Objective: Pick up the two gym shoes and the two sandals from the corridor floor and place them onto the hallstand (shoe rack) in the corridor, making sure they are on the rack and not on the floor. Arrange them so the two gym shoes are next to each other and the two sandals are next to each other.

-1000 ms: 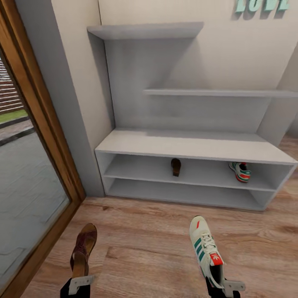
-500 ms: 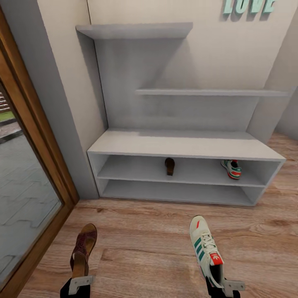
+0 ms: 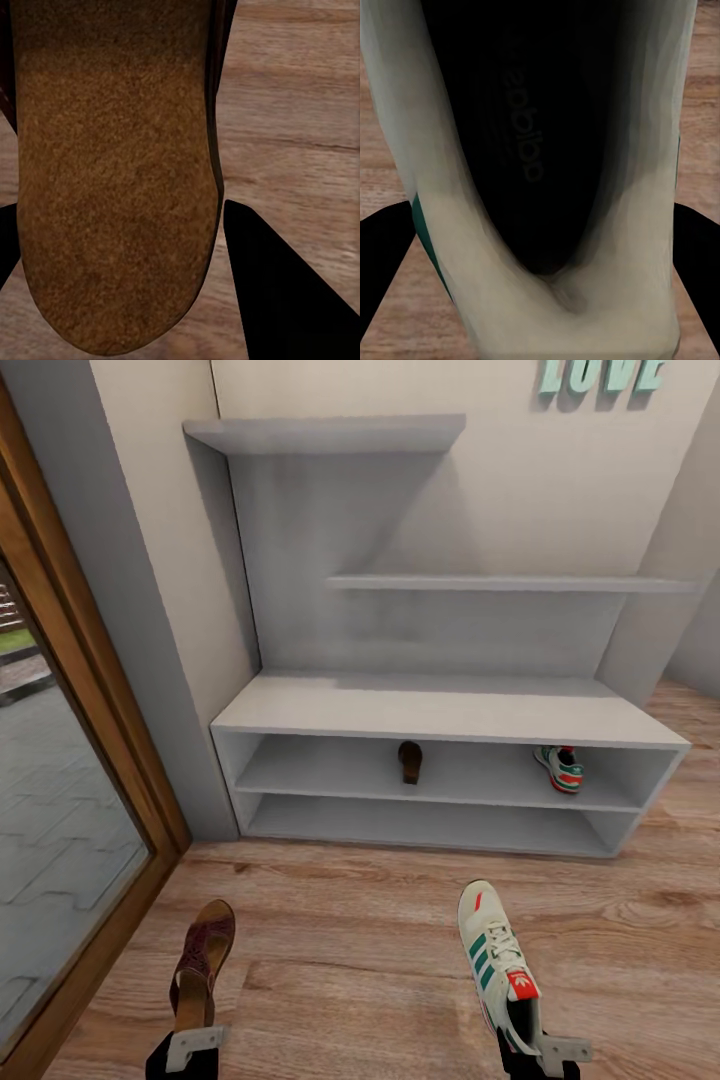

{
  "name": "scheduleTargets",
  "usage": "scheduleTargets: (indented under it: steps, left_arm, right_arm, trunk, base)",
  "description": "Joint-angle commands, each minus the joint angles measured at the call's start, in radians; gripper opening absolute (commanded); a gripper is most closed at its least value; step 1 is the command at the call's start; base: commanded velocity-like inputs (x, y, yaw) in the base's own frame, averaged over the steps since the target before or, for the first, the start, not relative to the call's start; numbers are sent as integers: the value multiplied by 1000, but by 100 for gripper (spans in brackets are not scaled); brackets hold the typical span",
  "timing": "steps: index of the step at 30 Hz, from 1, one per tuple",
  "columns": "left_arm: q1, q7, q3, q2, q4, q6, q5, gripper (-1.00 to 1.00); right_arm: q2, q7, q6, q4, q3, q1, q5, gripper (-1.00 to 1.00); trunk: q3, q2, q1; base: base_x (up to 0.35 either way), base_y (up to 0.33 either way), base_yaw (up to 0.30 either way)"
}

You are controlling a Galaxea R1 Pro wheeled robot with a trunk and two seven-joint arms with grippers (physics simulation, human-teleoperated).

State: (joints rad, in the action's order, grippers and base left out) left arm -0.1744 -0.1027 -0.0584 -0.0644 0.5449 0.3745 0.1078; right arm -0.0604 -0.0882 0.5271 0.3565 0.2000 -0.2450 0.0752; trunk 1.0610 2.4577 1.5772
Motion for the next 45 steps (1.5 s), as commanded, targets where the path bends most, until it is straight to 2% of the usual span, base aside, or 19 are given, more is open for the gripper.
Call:
scheduleTargets:
  steps: [1, 10, 12, 13, 15, 18, 19, 20, 21, 22, 25, 27, 30, 34, 35, 37, 39, 42, 45]
  left_arm:
    - [0, -4, -6, -1, 0, 3, 7, -100]
    - [-1, 5, -13, 0, 0, 3, -1, -100]
    - [-4, 8, -14, 0, 6, 0, -1, -100]
    - [-6, 8, -14, 1, 9, 0, -1, -100]
    - [-17, 11, -15, 3, 18, -11, -1, -100]
    - [-29, 17, -16, 4, 27, -24, -2, -100]
    - [-48, 19, -16, 4, 37, -39, -2, -100]
    - [-60, 20, -17, 5, 42, -52, -2, -100]
    - [-86, 22, -17, 6, 50, -90, -2, -100]
    - [-99, 22, -17, 6, 53, -114, -2, -100]
    - [-168, 31, -17, 22, 69, -263, -2, -100]
    - [-196, 41, -18, 31, 76, -323, -2, -100]
    - [-271, 83, -18, 52, 92, -453, -3, -100]
    - [-350, 126, -18, 67, 101, -569, -3, -100]
    - [-379, 137, -18, 73, 103, -617, -3, -100]
    - [-406, 145, -18, 79, 104, -663, -3, -100]
    - [-454, 152, -21, 93, 105, -738, -4, -100]
    - [-539, 154, -49, 106, 97, -803, -4, -100]
    - [-595, 150, -64, 109, 92, -854, -4, -100]
  right_arm:
    - [1, -7, 3, -1, 9, -1, 8, -100]
    - [0, -5, 4, -3, 10, 0, 7, -100]
    - [-7, 7, 3, -5, 31, -1, 6, -100]
    - [-14, 20, 2, -5, 53, -1, 5, -100]
    - [-39, 60, 0, -1, 182, -1, 5, -100]
    - [-76, 67, 0, 1, 260, 0, 4, -100]
    - [-100, 68, -1, 1, 299, 0, 3, -100]
    - [-113, 69, -1, 1, 319, 0, 3, -100]
    - [-137, 70, -2, 0, 360, -1, 2, -100]
    - [-149, 70, -2, 1, 381, -1, 2, -100]
    - [-195, 69, -4, 5, 490, -2, 2, -100]
    - [-215, 69, -7, 11, 531, -2, 2, -100]
    - [-265, 69, -36, 30, 616, -1, 2, -100]
    - [-314, 68, -115, 52, 673, -2, 1, -100]
    - [-332, 67, -158, 64, 691, -2, 1, -100]
    - [-348, 66, -202, 77, 708, -2, 1, -100]
    - [-368, 62, -283, 106, 744, -1, 2, -100]
    - [-380, 59, -370, 177, 791, -2, 3, -100]
    - [-379, 43, -399, 216, 800, -2, 4, -100]
  trunk:
    - [1, 0, 0]
    - [1, 0, 0]
    - [1, 0, 0]
    - [1, 0, 0]
    - [1, 0, 0]
    - [1, 0, 0]
    - [1, 0, 0]
    - [1, 0, 0]
    - [1, 0, 0]
    - [1, 0, 0]
    - [1, 0, 0]
    - [1, 0, 0]
    - [1, 0, 0]
    - [1, 0, 0]
    - [1, 0, 0]
    - [1, 0, 0]
    - [1, 0, 0]
    - [1, 0, 0]
    - [1, 0, 0]
  base:
    - [0, 0, 0]
    - [0, 0, 0]
    - [0, 0, 0]
    - [0, 0, 0]
    - [0, 0, 0]
    - [0, 0, 0]
    - [0, 0, 0]
    - [0, 0, 0]
    - [0, 0, 0]
    - [0, 0, 0]
    - [0, 0, 0]
    - [0, 0, 0]
    - [0, 0, 0]
    - [0, 0, 0]
    - [0, 0, 0]
    - [0, 0, 0]
    - [0, 0, 0]
    - [0, 0, 0]
    - [0, 0, 0]
